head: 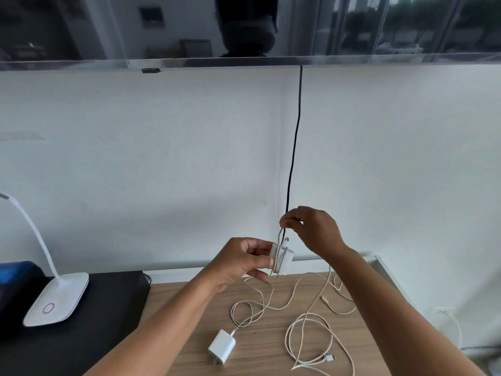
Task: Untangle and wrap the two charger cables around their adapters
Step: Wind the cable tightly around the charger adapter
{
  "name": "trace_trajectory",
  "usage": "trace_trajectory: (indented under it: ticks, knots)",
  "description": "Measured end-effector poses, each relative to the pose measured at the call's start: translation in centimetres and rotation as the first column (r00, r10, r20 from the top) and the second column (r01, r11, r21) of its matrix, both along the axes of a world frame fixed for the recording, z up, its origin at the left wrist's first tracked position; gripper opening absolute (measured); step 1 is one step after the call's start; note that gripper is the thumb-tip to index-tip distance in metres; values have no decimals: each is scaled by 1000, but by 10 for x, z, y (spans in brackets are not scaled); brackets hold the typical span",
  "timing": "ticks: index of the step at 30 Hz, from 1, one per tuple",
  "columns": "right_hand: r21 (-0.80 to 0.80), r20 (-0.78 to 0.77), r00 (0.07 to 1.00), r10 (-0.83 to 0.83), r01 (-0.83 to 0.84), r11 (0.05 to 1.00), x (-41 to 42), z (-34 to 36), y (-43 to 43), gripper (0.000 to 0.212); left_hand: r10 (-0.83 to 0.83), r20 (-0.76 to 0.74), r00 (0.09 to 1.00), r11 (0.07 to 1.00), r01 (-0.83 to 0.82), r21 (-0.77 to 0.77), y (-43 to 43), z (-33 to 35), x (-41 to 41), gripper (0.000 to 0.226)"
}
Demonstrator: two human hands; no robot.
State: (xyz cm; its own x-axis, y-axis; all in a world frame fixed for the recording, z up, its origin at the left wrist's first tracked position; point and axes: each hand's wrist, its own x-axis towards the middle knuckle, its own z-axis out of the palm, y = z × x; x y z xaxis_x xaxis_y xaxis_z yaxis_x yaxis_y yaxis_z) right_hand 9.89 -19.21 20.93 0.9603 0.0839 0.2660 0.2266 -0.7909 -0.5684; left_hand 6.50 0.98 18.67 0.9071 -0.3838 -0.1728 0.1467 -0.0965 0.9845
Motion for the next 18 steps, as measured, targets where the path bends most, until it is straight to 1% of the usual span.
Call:
trace_trajectory:
  ticks: [3,7,8,10,11,13,16,18]
  knots:
    - [96,-72,997,-11,18,995,-2,-11,1,14,47,-1,999,996,-47,-75,1,5,2,32]
    - [155,-92,995,-25,39,987,-9,-28,8,13,157,-30,987,973,-160,-167,2,5,7,29]
    - [159,-100,995,-23,39,986,-11,-32,10,17,176,-39,984,965,-181,-189,2,4,8,28]
    - [167,-101,995,-18,35,985,-17,-38,17,33,219,-69,973,946,-229,-230,1,4,10,24]
    - [178,-99,995,-12,29,984,-19,-42,20,36,240,-84,967,936,-253,-244,1,3,11,23]
    - [194,-106,994,-12,33,980,-24,-47,26,26,269,-109,957,921,-289,-261,0,3,12,23]
    - [214,-104,994,-21,43,976,-29,-54,33,27,320,-160,934,889,-354,-290,-2,1,15,19]
    - [198,-94,995,-16,34,980,-34,-58,38,26,365,-200,909,856,-412,-312,-1,0,19,16]
